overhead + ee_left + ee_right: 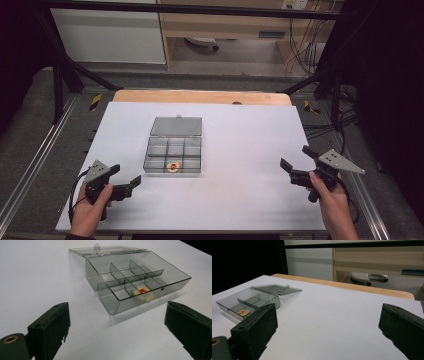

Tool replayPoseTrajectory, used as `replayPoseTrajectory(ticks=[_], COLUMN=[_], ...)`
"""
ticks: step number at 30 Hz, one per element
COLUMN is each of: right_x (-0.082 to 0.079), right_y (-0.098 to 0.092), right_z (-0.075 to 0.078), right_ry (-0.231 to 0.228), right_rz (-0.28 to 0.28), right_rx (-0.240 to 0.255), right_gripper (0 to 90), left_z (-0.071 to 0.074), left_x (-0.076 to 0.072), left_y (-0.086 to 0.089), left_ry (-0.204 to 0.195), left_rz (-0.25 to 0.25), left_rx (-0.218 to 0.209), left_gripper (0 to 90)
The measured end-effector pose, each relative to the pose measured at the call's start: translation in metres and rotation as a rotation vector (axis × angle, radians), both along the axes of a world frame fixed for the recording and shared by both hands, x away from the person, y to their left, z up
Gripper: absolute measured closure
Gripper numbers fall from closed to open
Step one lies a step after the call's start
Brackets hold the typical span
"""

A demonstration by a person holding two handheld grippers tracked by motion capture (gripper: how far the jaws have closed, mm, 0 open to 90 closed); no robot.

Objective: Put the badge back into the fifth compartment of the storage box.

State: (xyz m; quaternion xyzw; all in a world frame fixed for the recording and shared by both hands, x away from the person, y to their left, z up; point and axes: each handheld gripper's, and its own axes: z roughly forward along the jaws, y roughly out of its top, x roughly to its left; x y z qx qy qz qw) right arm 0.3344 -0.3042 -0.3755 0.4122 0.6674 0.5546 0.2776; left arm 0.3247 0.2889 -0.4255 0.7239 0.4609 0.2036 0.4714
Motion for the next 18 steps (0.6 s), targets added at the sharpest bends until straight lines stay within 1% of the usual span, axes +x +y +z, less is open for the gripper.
replayPoseTrajectory(ticks=[5,7,13,16,18], right_x=[-0.004,-0.005,-0.007,-0.007,-0.007], right_y=[0.0,-0.001,0.002,0.003,0.005], right_z=[-0.008,-0.011,-0.023,-0.028,-0.031], right_ry=[0.01,0.005,0.033,0.048,0.053], right_rz=[0.002,-0.001,0.006,0.009,0.011], right_rx=[0.001,-0.012,-0.027,-0.017,-0.021], right_gripper=[2.6,2.5,2.5,2.5,2.5], left_z=[0.0,0.0,0.0,0.0,0.0], left_x=[0.0,0.0,0.0,0.0,0.0], left_y=[0.0,0.0,0.0,0.0,0.0], left_ry=[0.0,-0.001,-0.002,0.0,-0.003], left_rz=[0.0,0.001,0.003,0.0,0.003], left_rx=[0.0,-0.001,-0.003,0.001,-0.001], left_gripper=[6.7,6.7,6.7,6.7,6.7])
